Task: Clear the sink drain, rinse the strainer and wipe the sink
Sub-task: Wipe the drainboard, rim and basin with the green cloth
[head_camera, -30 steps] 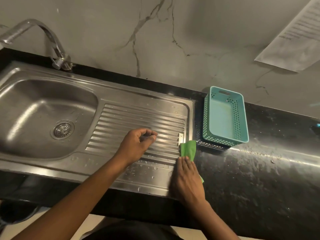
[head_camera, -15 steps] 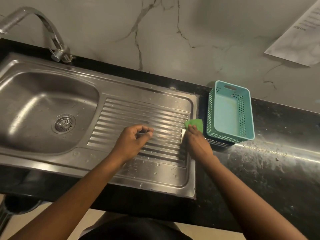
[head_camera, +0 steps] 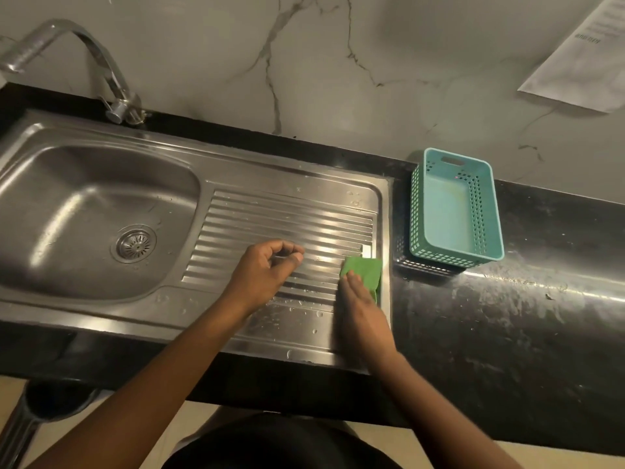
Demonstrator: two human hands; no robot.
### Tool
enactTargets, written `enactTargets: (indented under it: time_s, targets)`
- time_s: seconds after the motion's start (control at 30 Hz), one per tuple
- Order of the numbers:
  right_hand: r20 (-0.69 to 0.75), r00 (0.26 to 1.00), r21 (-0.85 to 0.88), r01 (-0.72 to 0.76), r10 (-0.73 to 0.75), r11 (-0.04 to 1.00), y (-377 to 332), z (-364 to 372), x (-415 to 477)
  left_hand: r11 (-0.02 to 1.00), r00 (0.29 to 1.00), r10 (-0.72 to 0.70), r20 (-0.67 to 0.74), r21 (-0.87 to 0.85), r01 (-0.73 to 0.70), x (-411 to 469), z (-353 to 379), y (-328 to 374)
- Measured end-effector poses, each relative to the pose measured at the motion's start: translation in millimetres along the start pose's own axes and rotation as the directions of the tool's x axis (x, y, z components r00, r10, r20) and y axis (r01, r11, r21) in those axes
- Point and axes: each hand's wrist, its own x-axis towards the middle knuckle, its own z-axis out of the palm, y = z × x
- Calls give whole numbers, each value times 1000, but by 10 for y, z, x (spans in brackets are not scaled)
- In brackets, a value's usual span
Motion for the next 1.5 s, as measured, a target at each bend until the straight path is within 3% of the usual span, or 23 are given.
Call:
enactTargets:
  time_s: [0.23,0.37,0.57,0.67,0.83,1.0,1.27,1.37,1.5]
  targets:
    - [87,990,-90,123,-115,988,151,-97,-609,1000,999,5,39,15,-6,48,-46,-10]
    - [57,996,-204,73,-63,976,341,-238,-540,1000,998,5,59,15,-6,36,-78,-62]
    - [16,997,-108,-70,72,992,-178,146,-456,1000,998,1,65,18,-2,9,-131,-138]
    - [6,999,-81,37,-36,996,-688,315,-285,1000,998,15,57,22,-16,34,-166,-125]
    - [124,962,-3,245,-243,970,-1537,648,5,999,999,27,40,26,-29,55,-294,-96]
    - [114,943,-59,320,-312,945,-1206,521,-45,998,999,49,16,29,-49,76,-442,-110]
    - [-19,999,-137,-42,40,990,-37,125,-658,999,998,40,54,29,-42,42,-538,-230]
    - [-58,986,-158,-166,159,973,4,121,-735,999,996,44,71,24,-46,10,-606,-270]
    - [-120,938,5,-328,326,945,-412,303,-663,998,997,54,47,36,-56,-9,-812,-350]
